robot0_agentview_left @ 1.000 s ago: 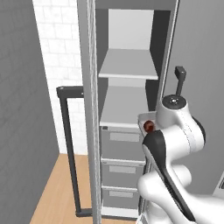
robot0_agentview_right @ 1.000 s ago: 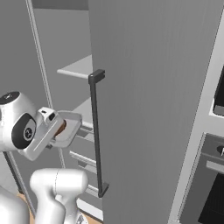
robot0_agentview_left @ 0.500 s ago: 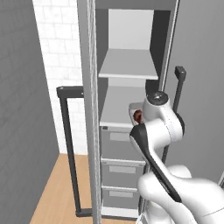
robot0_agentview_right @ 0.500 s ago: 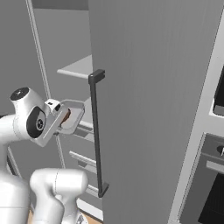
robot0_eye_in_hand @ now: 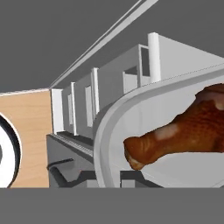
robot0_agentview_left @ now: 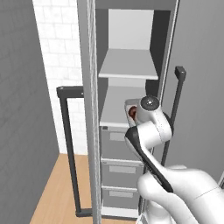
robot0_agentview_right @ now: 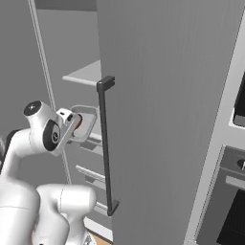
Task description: Take the meat container that has the chicken drumstick and place it on the second highest rack of the freezer. Then take the vegetable container that has the potato and carrot and place it on the highest rack of the freezer.
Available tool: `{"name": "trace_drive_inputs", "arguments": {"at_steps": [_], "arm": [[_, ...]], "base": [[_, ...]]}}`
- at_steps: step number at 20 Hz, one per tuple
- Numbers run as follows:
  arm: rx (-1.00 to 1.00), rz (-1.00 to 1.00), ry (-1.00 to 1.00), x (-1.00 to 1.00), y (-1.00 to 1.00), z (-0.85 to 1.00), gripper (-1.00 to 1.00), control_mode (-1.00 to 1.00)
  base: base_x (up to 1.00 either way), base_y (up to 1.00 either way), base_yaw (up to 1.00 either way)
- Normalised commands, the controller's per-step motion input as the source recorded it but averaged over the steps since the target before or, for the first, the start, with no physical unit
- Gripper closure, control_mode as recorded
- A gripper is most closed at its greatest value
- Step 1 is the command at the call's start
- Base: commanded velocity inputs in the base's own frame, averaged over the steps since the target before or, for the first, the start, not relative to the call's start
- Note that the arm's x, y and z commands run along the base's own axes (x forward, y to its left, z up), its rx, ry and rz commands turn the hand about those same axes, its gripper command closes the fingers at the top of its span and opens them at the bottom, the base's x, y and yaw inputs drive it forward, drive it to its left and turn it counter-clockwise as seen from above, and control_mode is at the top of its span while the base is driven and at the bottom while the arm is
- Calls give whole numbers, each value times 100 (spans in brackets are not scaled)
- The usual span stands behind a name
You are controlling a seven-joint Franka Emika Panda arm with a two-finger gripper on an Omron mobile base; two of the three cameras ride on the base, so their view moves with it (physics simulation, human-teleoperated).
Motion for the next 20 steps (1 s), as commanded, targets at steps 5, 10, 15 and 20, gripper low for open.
{"name": "trace_drive_inputs", "arguments": {"at_steps": [5, 10, 15, 20], "arm": [[0, 0, 0, 57, 0, -19, 100, -100], [3, -2, 2, 53, 0, -2, 100, -100], [3, -10, 5, 43, 0, -2, 100, -100], [0, -16, 1, 33, 0, -8, 100, -100]], "base": [[0, 0, 0], [0, 0, 0], [0, 0, 0], [0, 0, 0]]}}
